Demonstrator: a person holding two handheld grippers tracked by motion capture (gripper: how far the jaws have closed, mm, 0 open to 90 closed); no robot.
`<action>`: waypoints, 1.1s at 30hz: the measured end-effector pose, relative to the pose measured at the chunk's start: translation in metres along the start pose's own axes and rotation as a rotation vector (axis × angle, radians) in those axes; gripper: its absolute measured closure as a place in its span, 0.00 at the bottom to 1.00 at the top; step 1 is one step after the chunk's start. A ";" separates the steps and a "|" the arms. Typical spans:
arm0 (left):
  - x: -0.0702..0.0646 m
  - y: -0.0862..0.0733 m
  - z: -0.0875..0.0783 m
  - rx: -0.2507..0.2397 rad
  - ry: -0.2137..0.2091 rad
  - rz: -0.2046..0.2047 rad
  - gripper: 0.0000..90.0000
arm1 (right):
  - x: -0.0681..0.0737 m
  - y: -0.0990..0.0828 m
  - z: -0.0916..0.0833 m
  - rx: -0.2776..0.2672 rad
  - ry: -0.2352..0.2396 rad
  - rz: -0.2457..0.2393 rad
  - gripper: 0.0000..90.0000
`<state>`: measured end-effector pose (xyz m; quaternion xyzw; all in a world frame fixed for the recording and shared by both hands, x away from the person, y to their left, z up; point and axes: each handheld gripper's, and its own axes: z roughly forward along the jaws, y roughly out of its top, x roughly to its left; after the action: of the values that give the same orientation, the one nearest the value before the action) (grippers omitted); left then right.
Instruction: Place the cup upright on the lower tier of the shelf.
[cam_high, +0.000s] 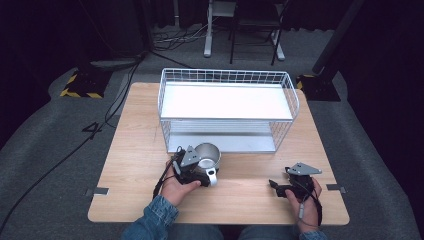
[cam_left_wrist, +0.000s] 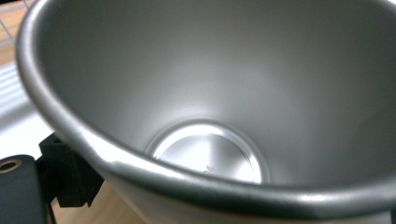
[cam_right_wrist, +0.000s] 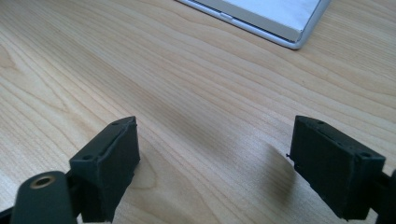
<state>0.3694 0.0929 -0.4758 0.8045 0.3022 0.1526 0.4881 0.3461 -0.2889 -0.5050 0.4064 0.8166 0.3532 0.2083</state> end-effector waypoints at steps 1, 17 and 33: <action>0.001 0.002 0.002 -0.001 -0.001 -0.004 0.09 | 0.000 0.000 0.000 -0.001 -0.001 0.000 0.18; 0.022 0.031 0.027 -0.021 0.012 -0.011 0.09 | 0.001 0.000 0.000 -0.004 -0.003 -0.002 0.18; 0.042 0.048 0.061 -0.038 0.026 0.030 0.09 | 0.001 0.000 0.000 -0.005 0.000 -0.007 0.18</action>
<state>0.4509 0.0609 -0.4644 0.7975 0.2933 0.1760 0.4969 0.3451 -0.2881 -0.5051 0.4030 0.8171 0.3543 0.2106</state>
